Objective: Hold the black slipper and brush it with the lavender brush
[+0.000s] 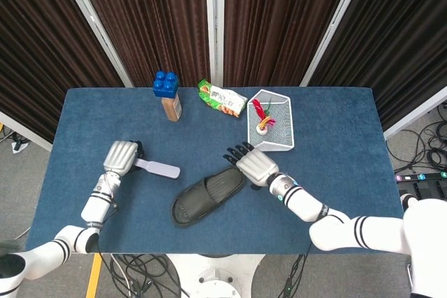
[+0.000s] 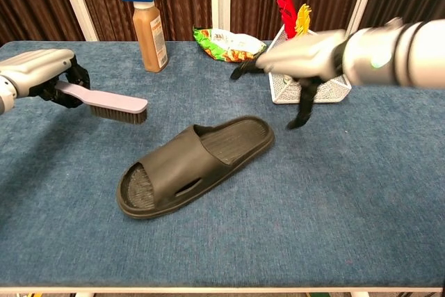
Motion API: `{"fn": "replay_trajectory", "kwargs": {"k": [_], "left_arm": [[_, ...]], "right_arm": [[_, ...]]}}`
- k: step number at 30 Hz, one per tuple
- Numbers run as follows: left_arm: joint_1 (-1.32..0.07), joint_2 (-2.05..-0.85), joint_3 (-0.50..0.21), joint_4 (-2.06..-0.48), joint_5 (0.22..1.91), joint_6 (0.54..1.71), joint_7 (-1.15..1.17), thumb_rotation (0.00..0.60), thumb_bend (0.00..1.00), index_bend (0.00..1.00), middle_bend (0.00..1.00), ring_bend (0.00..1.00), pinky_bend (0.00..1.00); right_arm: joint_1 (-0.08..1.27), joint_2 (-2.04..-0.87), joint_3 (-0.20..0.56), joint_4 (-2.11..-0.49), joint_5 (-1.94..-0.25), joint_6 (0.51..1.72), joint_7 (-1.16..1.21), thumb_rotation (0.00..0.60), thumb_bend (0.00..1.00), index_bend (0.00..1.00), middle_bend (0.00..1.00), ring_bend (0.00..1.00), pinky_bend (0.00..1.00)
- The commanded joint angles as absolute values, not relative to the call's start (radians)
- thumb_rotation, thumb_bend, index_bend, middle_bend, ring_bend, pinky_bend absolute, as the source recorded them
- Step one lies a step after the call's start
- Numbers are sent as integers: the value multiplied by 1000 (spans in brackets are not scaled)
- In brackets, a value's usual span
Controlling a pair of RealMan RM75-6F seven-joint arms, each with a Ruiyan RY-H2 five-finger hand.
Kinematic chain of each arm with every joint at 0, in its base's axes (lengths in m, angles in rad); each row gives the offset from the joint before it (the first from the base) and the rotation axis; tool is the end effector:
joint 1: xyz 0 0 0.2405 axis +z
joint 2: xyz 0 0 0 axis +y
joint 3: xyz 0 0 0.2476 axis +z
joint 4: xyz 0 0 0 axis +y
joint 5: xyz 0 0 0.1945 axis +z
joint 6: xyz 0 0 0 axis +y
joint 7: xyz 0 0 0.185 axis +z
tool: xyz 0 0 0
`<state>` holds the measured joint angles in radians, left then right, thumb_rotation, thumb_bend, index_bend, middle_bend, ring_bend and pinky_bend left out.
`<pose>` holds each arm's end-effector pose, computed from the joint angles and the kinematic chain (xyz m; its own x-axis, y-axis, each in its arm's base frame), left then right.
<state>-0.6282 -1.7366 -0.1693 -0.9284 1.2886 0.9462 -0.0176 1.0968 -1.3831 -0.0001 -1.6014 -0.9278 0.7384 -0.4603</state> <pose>-0.2386 0.3942 -0.0231 0.4083 0.2240 0.8850 0.9087 -0.1918 -0.3707 -0.0797 -0.3736 -0.0289 0.7331 -0.3164 0.6021 -0.6347 -0.6364 0.4383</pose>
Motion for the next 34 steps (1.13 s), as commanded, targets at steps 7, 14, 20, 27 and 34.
{"fn": "replay_trajectory", "kwargs": {"k": [7, 14, 20, 27, 34], "left_arm": [[-635, -1675, -184, -1034, 1188, 890, 173, 319, 143, 118, 126, 79, 277], [-597, -1560, -170, -1194, 1149, 903, 229, 548, 98, 102, 111, 68, 267], [-469, -1414, -134, -1369, 1203, 1139, 278, 600, 98, 152, 171, 69, 268], [-277, -1290, -71, -1499, 1274, 1395, 189, 600, 98, 191, 185, 70, 250], [-163, -1245, 0, -1610, 1329, 1514, 218, 600, 99, 204, 185, 70, 235]], "right_arm": [[903, -1117, -33, -1798, -1127, 937, -312, 600, 78, 0, 0, 0, 0], [735, -968, -105, -1832, -1292, 1071, -186, 600, 78, 0, 0, 0, 0], [522, -923, -152, -1759, -1397, 1305, -40, 600, 122, 0, 42, 0, 0], [294, -1018, -160, -1582, -1385, 1493, 103, 600, 134, 0, 89, 0, 14], [176, -1091, -159, -1488, -1439, 1579, 179, 600, 134, 0, 90, 0, 42]]}}
